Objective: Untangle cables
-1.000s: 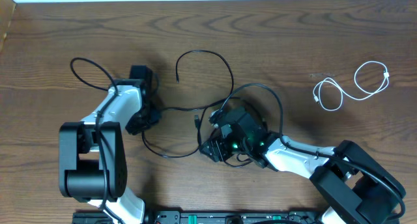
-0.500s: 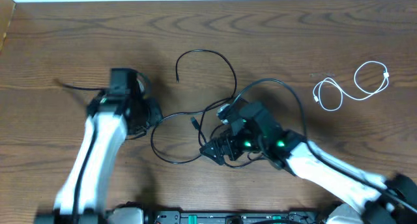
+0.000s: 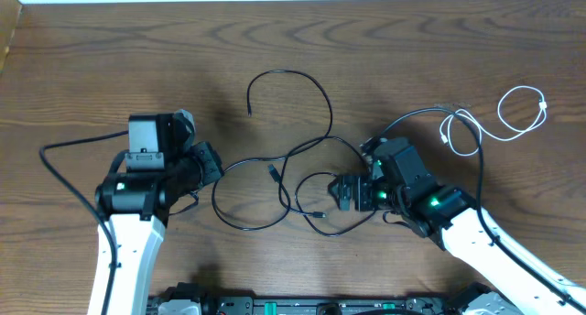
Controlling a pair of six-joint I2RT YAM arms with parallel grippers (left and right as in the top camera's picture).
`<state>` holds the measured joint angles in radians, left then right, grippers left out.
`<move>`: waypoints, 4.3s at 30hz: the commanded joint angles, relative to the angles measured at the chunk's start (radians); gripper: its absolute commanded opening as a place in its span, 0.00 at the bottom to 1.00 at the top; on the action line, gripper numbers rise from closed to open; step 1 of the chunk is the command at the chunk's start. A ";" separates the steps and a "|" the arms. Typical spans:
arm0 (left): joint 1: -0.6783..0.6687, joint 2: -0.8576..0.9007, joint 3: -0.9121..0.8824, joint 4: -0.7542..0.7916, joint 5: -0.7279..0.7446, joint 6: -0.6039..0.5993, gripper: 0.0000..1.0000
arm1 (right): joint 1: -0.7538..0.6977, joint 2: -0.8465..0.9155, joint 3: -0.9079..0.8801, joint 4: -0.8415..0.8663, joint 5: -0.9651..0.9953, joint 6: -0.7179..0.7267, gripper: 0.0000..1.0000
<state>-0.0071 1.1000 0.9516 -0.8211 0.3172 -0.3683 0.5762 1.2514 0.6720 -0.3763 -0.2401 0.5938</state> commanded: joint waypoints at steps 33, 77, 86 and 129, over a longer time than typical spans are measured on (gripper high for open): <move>-0.265 0.619 0.001 0.328 -0.031 0.146 0.42 | 0.082 0.397 -0.002 0.224 0.100 0.179 0.63; -0.265 0.626 -0.043 0.443 -0.262 0.211 0.47 | 0.102 0.323 -0.002 0.215 -0.028 0.105 0.73; -0.265 0.626 -0.080 0.400 -0.285 0.122 0.46 | 0.102 0.192 -0.002 0.103 0.099 0.086 0.72; -0.352 0.535 -0.018 0.195 -0.101 0.404 0.51 | 0.106 0.262 -0.002 0.336 0.153 0.273 0.84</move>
<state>-0.3573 1.6161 0.9482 -0.6262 0.2306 -0.0265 0.6735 1.5082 0.6724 -0.0628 -0.0746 0.8139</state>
